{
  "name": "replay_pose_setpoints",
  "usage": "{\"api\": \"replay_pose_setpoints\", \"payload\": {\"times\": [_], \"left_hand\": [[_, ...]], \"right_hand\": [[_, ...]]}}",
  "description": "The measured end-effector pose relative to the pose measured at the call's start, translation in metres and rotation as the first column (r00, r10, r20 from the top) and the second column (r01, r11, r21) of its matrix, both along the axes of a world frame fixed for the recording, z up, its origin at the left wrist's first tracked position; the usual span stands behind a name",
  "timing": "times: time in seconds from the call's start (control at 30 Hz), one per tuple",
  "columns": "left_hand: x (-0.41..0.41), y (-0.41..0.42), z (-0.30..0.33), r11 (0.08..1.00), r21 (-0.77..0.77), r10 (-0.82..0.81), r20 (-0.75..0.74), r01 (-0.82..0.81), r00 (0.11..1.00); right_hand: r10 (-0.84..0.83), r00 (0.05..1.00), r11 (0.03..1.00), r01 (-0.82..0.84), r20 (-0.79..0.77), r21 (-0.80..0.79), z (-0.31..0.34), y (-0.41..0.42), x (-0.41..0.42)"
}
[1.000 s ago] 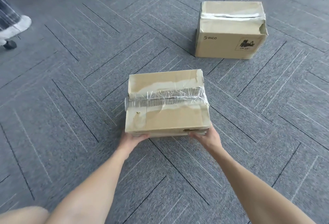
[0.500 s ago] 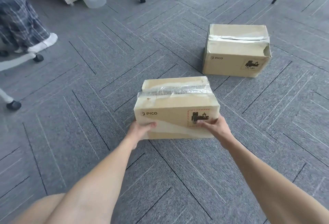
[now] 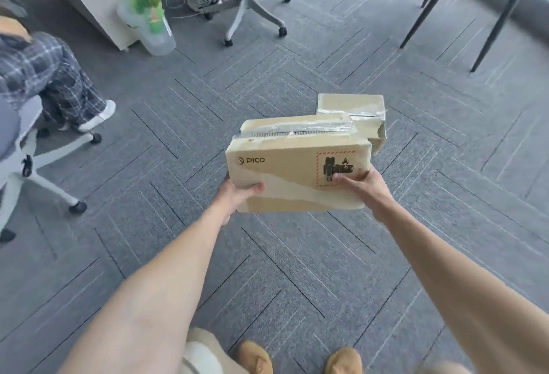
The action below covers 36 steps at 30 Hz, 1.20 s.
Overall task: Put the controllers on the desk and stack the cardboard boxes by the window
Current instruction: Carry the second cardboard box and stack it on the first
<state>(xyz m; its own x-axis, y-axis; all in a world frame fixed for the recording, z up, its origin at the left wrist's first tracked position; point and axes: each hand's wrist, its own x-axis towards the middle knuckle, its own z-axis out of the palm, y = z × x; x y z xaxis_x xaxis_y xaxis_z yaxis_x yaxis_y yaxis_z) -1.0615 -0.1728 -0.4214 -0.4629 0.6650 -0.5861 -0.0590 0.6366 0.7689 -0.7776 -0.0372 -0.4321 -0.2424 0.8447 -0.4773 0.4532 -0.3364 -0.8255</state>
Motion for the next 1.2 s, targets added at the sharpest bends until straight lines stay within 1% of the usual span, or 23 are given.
{"api": "replay_pose_setpoints", "payload": {"times": [0.17,0.33,0.43,0.53,0.63,0.8,0.83,0.9,1.03,1.2], "left_hand": [[0.035,0.038,0.182,0.991,0.096,-0.087,-0.024,0.089,0.996],[0.087,0.093,0.354,0.963,0.175,-0.197,-0.064,0.205,0.978],[0.138,0.134,0.442,0.915,0.226,-0.319,-0.105,0.334,0.942],[0.204,0.174,0.516,0.817,0.326,-0.435,-0.193,0.476,0.879],[0.275,0.214,0.567,0.731,0.419,-0.470,-0.262,0.538,0.843],[0.421,0.240,0.656,0.596,0.532,-0.563,-0.258,0.602,0.785],[0.448,0.247,0.667,0.551,0.559,-0.601,-0.249,0.620,0.759],[0.501,0.260,0.683,0.482,0.586,-0.661,-0.244,0.651,0.709],[0.616,0.292,0.699,0.394,0.607,-0.752,-0.218,0.690,0.621],[0.778,0.329,0.702,0.189,0.630,-0.858,-0.267,0.753,0.439]], "right_hand": [[-0.075,0.997,0.995,0.076,-0.018,0.065,0.186,0.021,0.036],[-0.172,0.982,0.973,0.182,-0.077,0.141,0.357,0.048,0.102],[-0.233,0.967,0.950,0.248,-0.100,0.188,0.446,0.060,0.161],[-0.297,0.949,0.912,0.316,-0.109,0.261,0.517,0.075,0.239],[-0.358,0.922,0.856,0.388,-0.150,0.340,0.580,0.079,0.320],[-0.461,0.864,0.726,0.498,-0.202,0.474,0.661,0.062,0.454],[-0.488,0.846,0.693,0.526,-0.216,0.493,0.672,0.058,0.479],[-0.540,0.805,0.634,0.581,-0.247,0.511,0.690,0.047,0.528],[-0.644,0.704,0.522,0.690,-0.298,0.502,0.712,0.026,0.629],[-0.758,0.588,0.378,0.749,-0.281,0.544,0.715,0.005,0.759]]}}
